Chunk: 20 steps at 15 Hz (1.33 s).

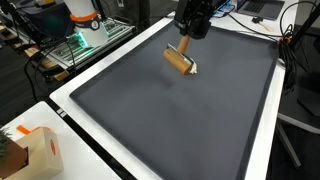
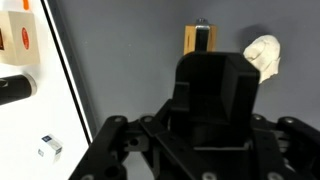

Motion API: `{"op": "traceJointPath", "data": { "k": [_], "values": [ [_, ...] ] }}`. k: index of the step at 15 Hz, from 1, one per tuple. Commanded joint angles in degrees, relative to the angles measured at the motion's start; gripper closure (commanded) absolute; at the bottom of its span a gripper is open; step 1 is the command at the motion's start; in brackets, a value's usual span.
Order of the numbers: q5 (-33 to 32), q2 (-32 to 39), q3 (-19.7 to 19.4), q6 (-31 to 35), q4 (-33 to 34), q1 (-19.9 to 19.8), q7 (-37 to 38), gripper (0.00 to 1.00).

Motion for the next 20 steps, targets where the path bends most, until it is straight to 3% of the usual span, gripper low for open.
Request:
{"op": "traceJointPath", "data": {
  "k": [1, 7, 16, 20],
  "values": [
    [4.4, -5.2, 1.5, 3.5, -5.0, -1.9, -9.7, 0.77],
    [8.6, -8.6, 2.9, 4.9, -7.5, -3.3, -26.0, 0.77],
    [14.3, -12.4, 5.0, 18.2, -14.6, -4.5, -48.5, 0.77],
    [15.1, -13.6, 5.7, 20.3, -16.6, -4.4, -55.1, 0.77]
  ]
}}
